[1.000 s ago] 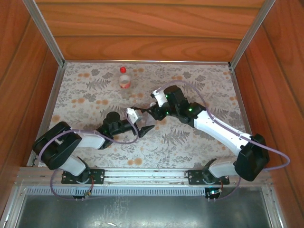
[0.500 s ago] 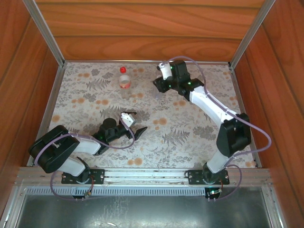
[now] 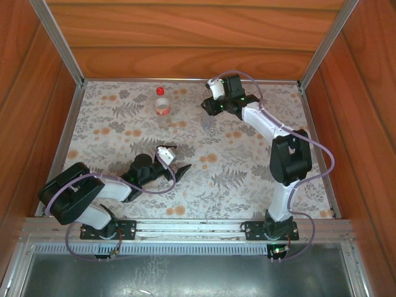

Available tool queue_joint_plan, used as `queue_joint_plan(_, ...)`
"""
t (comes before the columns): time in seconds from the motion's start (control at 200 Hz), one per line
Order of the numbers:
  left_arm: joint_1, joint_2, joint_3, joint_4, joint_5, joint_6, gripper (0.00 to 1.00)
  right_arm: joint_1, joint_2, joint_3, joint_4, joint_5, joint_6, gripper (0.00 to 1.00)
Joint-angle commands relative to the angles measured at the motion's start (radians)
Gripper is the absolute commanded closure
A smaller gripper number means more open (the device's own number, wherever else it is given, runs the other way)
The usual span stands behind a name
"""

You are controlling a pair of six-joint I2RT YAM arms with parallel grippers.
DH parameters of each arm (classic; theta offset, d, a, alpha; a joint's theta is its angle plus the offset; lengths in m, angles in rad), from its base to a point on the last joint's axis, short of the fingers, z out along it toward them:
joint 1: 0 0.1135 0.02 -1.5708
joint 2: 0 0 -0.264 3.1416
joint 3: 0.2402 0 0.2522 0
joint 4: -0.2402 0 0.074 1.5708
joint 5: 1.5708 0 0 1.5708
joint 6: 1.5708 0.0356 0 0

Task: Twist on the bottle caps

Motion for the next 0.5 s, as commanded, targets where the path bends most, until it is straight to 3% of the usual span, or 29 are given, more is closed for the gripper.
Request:
queue_joint_plan(0.0,0.006,0.008,0.009,0.014,0.005,0.022,0.00,-0.006,0.022,0.027,-0.007,-0.041,-0.016,0.53)
queue_joint_plan(0.305,0.007,-0.027,-0.002,-0.003,-0.008,0.037,0.00,-0.007,0.041,0.016,-0.006,-0.037,-0.048,0.47)
queue_joint_plan(0.495,0.008,-0.047,-0.002,-0.020,-0.020,0.048,0.00,-0.007,0.024,0.027,-0.012,-0.046,-0.049,0.24)
